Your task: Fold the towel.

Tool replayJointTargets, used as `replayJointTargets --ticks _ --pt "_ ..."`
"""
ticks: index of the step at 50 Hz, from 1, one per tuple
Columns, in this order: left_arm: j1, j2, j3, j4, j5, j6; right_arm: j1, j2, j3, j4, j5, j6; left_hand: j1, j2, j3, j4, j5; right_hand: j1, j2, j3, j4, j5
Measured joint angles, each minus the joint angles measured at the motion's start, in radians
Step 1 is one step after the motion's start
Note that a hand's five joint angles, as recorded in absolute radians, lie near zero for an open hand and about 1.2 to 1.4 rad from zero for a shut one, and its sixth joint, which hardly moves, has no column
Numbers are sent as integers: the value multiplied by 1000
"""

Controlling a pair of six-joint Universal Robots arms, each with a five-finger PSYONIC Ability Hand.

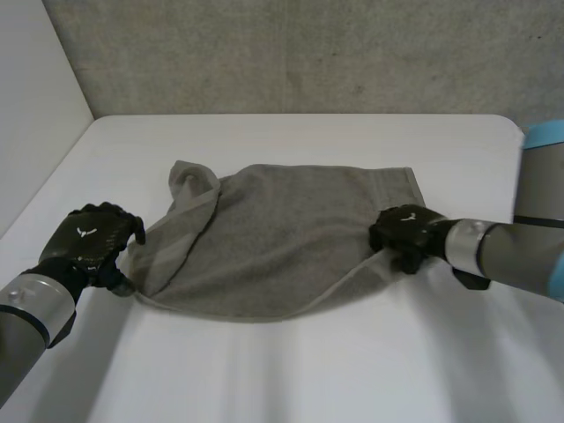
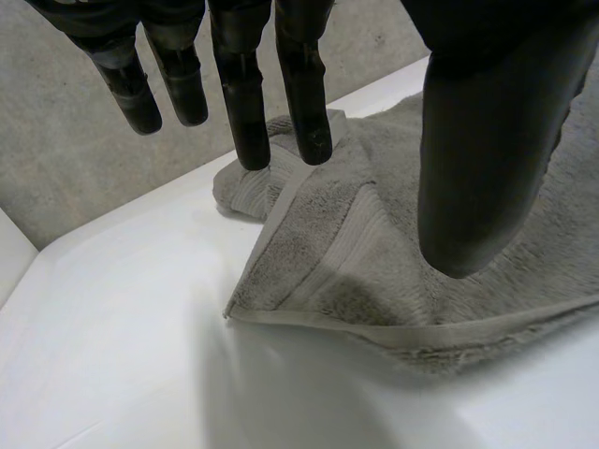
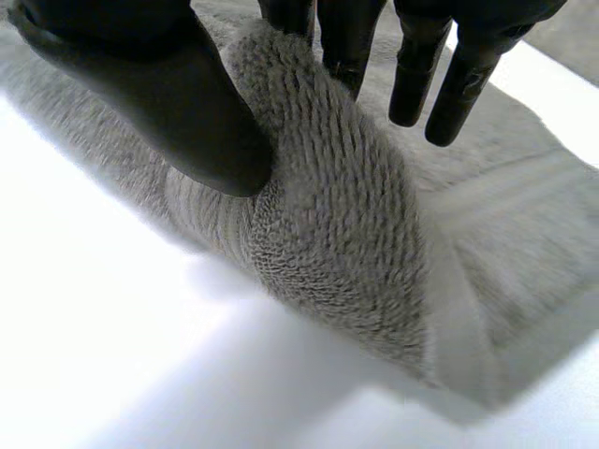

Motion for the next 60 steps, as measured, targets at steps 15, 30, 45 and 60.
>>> replayJointTargets --ticks 15,30,45,60 --pt "-6 -5 -1 0 2 0 -88 -166 331 -188 -54 -50 0 0 0 0 -3 -334 -299 0 0 -339" --pt "-8 -19 -11 6 2 1 -81 -140 404 -319 -47 -41 -70 -74 0 0 -73 -138 -118 0 0 -154" --pt "-2 -59 -10 47 28 31 -88 -173 399 -370 22 44 -124 -140 0 0 -151 78 89 0 0 94" --pt "41 -144 -37 62 229 348 -86 -171 390 -382 37 101 -154 -179 0 0 -188 78 89 0 0 94"
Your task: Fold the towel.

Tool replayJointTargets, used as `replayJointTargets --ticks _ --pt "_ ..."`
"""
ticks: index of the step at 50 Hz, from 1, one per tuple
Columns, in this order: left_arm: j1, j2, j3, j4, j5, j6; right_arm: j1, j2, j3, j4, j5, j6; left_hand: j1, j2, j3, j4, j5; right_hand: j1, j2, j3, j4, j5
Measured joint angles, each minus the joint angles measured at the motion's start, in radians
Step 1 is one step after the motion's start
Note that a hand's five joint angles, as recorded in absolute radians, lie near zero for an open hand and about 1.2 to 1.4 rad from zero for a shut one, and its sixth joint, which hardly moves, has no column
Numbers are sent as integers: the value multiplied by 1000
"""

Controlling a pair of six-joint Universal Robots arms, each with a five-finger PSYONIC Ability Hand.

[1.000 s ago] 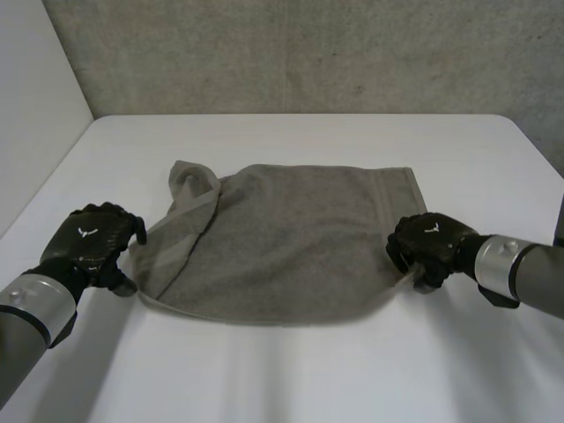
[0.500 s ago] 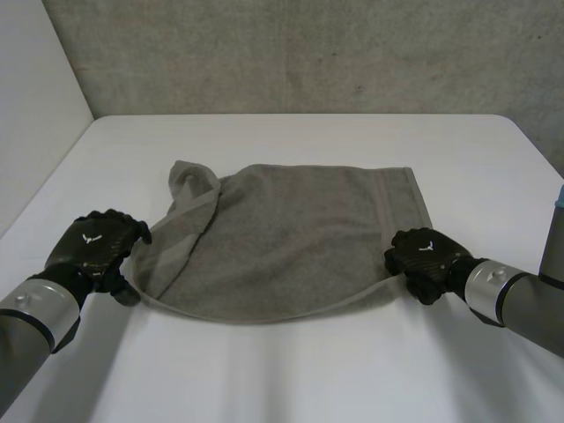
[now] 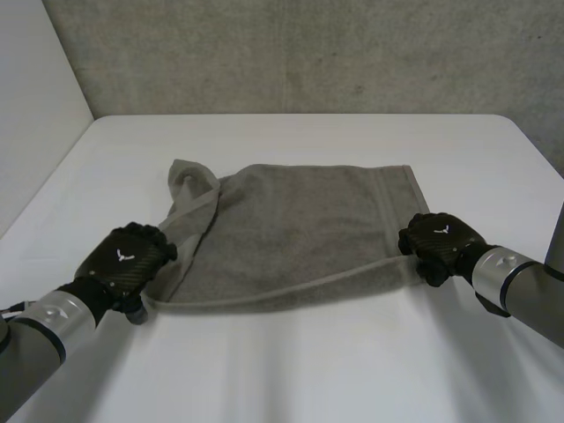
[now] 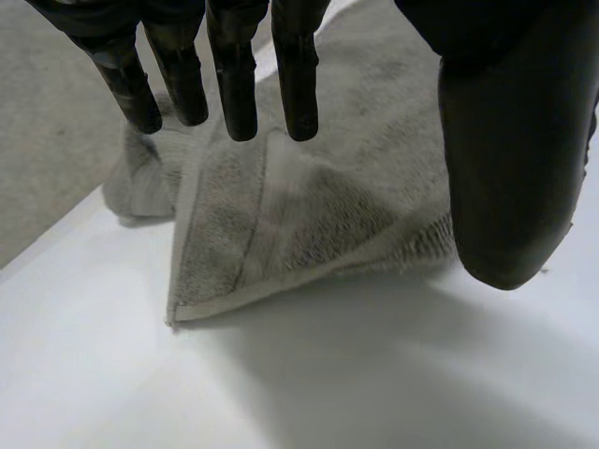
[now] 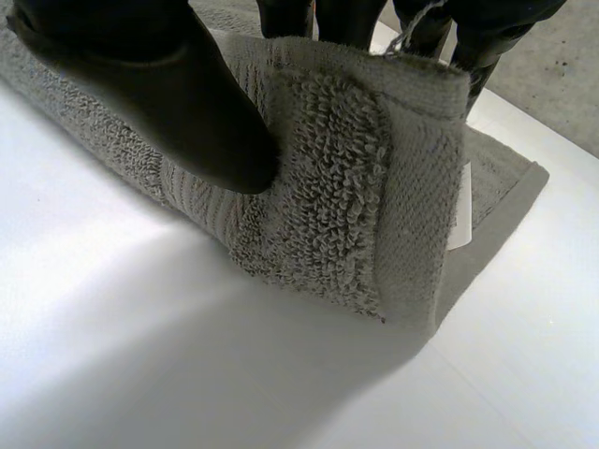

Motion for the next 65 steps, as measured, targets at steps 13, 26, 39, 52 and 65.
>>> replayJointTargets --ticks 13,26,39,52,65 --pt "13 -119 26 89 34 58 1 -1 12 1 -2 -4 3 38 0 0 87 0 0 0 0 0" --pt "-14 -206 85 114 35 53 -3 -8 21 2 3 -4 855 907 0 0 959 0 0 0 0 0" --pt "-5 62 87 57 28 -10 -72 -212 34 78 8 62 856 908 0 0 969 0 0 0 0 0" --pt "44 383 97 -85 29 -288 -110 -456 24 210 -37 108 856 927 0 0 978 0 0 0 0 0" --pt "44 240 149 -120 22 -260 -96 -359 -48 226 -61 49 856 927 0 0 978 0 0 0 0 0"
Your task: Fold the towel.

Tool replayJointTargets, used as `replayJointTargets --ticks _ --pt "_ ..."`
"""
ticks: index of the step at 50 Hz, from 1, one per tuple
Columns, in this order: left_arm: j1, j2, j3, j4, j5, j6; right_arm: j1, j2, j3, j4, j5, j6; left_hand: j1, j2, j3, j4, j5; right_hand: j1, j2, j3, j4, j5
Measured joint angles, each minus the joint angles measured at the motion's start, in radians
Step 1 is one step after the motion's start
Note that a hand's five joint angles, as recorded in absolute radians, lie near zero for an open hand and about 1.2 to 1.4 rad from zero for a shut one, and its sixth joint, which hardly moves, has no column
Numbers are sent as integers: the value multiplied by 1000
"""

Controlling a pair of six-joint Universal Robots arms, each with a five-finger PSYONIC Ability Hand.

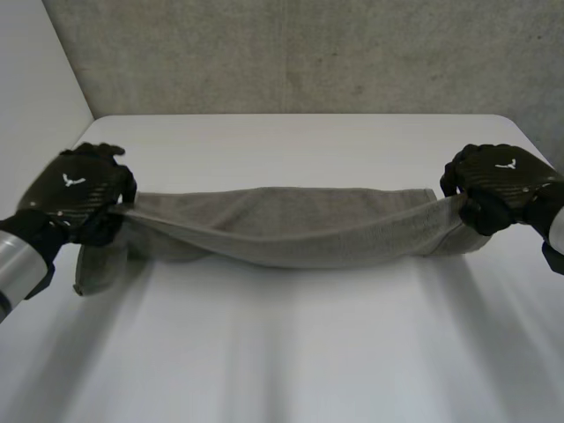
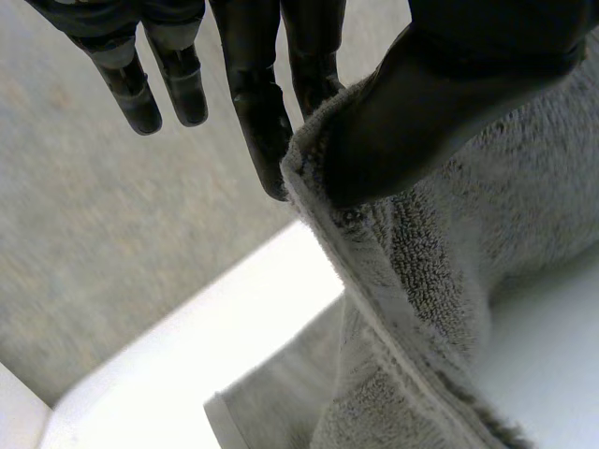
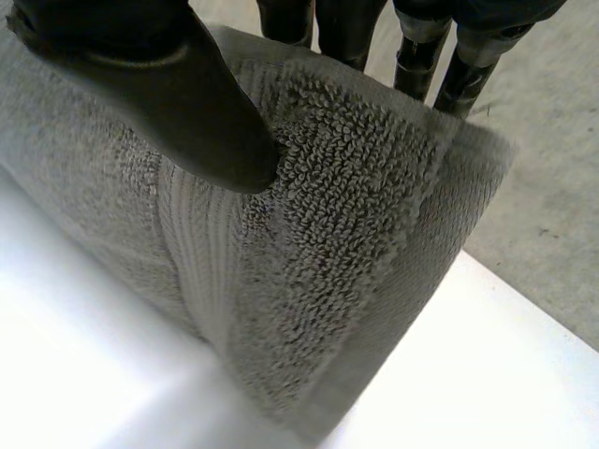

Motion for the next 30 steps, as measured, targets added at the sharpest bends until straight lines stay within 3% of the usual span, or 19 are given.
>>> replayJointTargets --ticks 6,11,15,23,30 --pt "-9 -228 112 11 -12 82 33 150 -106 -18 21 -85 0 0 0 0 0 0 0 0 0 0" --pt "-64 -459 343 16 -68 167 82 296 -285 -88 76 -117 0 7 0 0 0 0 0 0 0 1" --pt "-113 -549 561 19 -123 178 102 352 -459 -167 130 -100 0 11 0 0 3 0 17 0 0 0" --pt "-145 -522 921 86 -162 50 106 331 -757 -283 173 133 0 15 0 0 15 0 24 0 0 -1" --pt "-127 -452 931 191 -143 -72 98 281 -692 -315 148 224 10 19 0 0 20 0 29 0 0 -1"
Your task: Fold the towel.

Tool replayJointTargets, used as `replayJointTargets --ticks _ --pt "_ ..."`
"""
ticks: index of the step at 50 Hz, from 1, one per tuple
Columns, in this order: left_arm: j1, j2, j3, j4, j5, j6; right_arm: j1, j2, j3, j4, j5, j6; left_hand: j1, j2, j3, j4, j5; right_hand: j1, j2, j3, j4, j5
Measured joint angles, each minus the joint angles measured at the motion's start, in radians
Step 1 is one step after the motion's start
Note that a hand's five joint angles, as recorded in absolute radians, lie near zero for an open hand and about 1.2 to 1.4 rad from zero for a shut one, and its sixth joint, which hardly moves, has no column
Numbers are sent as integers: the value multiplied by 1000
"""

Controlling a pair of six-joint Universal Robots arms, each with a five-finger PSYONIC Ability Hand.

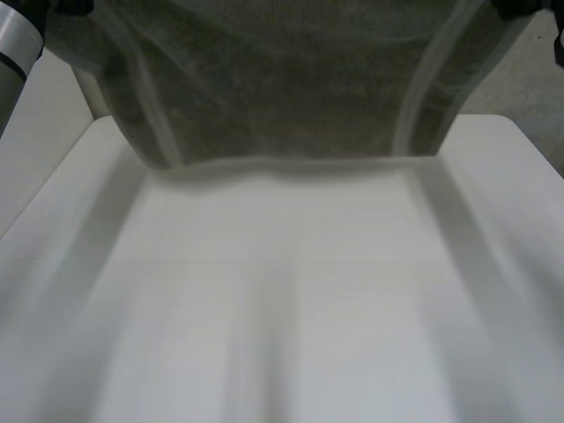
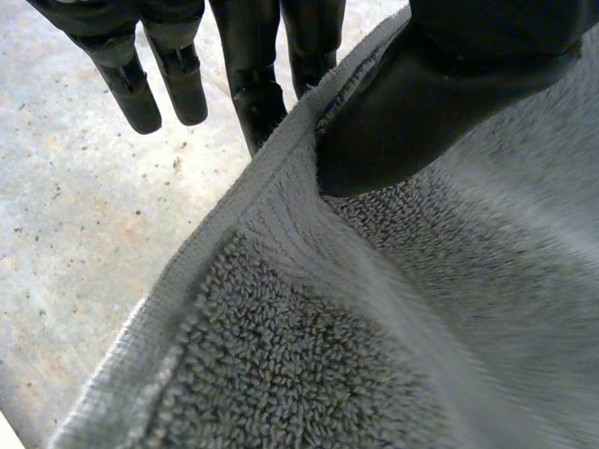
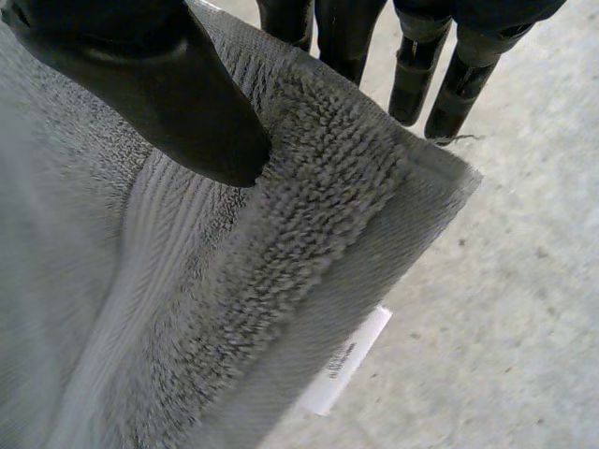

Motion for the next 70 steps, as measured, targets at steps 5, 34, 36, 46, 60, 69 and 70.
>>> replayJointTargets --ticks 5,34,36,46,60,69,70 --pt "11 18 -113 30 30 -4 -4 -37 144 -13 -21 -32 0 0 0 0 0 0 0 0 0 0" --pt "97 369 -894 -86 125 248 -170 -427 833 48 -254 -152 0 0 0 0 0 0 0 0 0 0" --pt "116 431 -910 -121 126 243 -195 -478 835 94 -275 -154 0 0 0 0 0 0 0 0 0 0" --pt "215 608 -908 -264 210 218 -339 -568 768 255 -414 -156 0 1 0 0 0 0 0 0 0 0" --pt "140 173 -711 -250 230 229 -248 -193 666 241 -341 -333 1 4 0 0 5 0 0 0 0 0" --pt "60 -169 -452 -254 96 231 -161 41 564 198 -234 -377 6 4 0 0 6 0 0 0 0 0" --pt "58 -188 -434 -253 89 231 -155 58 557 185 -228 -376 6 4 0 0 6 0 0 0 0 0"
